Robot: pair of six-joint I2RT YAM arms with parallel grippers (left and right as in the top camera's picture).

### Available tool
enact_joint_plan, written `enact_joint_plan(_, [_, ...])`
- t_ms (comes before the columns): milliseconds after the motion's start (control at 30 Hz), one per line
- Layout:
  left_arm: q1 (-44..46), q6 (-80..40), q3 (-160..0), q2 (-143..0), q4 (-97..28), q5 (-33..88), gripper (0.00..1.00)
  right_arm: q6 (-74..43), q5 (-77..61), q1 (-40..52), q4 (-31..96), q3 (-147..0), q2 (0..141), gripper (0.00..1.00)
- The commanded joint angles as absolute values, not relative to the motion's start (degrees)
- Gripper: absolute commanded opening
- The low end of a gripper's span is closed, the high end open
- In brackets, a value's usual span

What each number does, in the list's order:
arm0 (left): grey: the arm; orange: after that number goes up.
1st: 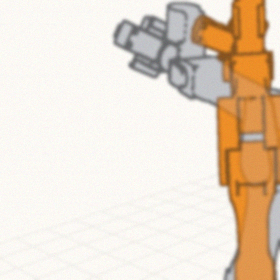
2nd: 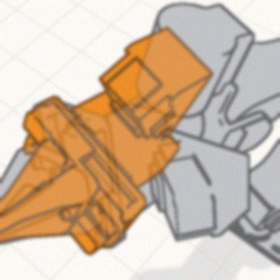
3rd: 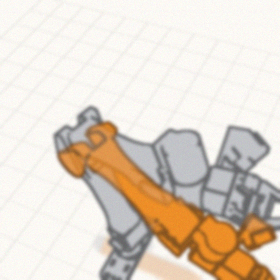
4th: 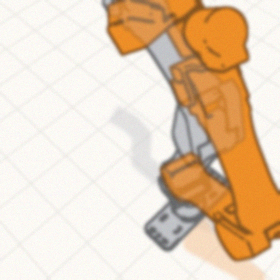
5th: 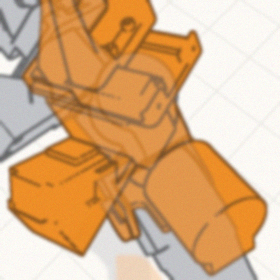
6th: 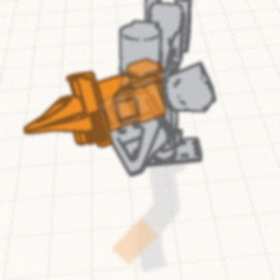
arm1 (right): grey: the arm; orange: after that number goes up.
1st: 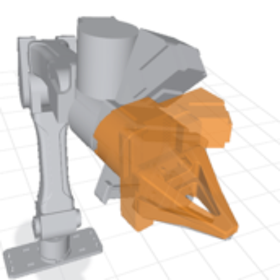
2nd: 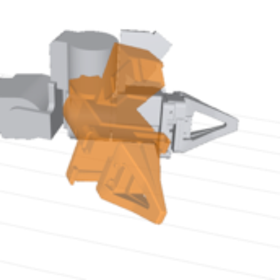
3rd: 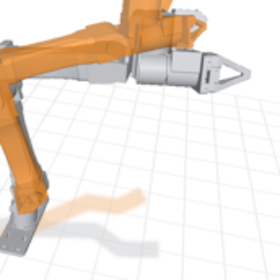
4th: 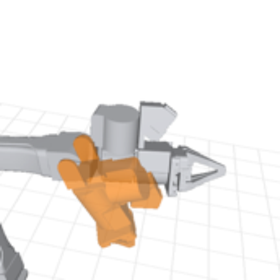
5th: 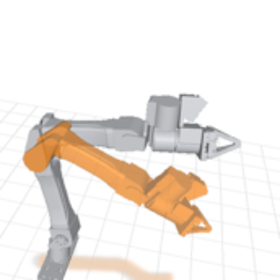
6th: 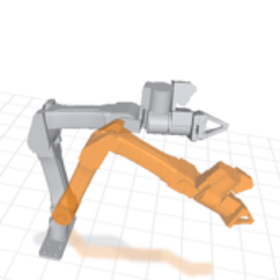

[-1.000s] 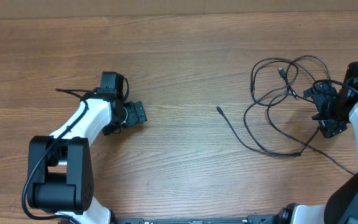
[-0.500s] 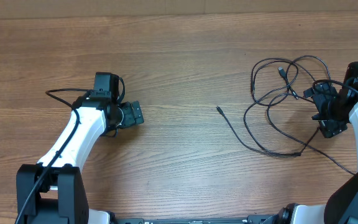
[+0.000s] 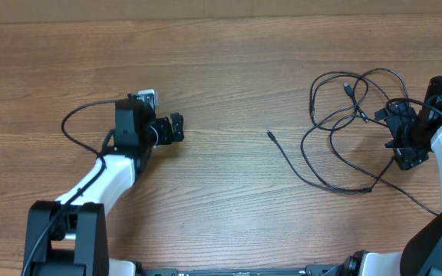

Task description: Untangle cables

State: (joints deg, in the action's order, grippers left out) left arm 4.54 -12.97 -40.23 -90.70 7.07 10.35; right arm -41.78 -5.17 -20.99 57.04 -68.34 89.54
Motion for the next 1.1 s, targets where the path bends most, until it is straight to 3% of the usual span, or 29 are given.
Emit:
enact_joint_plan(0, [6.0,-7.3,-34.3,-86.9,12.8,13.6,1.0,-41.8,-5.2,-21.1,56.9,-68.2,89.5,1.0])
enact_joint_plan(200, [9.9,2.2,-21.5,-79.9,28.4,13.0,0.99,-41.8,-5.2,-21.1,56.9,-68.2,89.5,1.0])
enact_joint_plan(900, [9.6,2.1,-0.8,-58.2,30.6,6.8,1.0,-41.8,-5.2,-21.1,56.9,-68.2,89.5,1.0])
enact_joint_plan(1067, [7.7,-0.3,-0.3,-52.3,23.1,6.7,1.0,-41.8,-5.2,-21.1,56.9,-68.2,89.5,1.0])
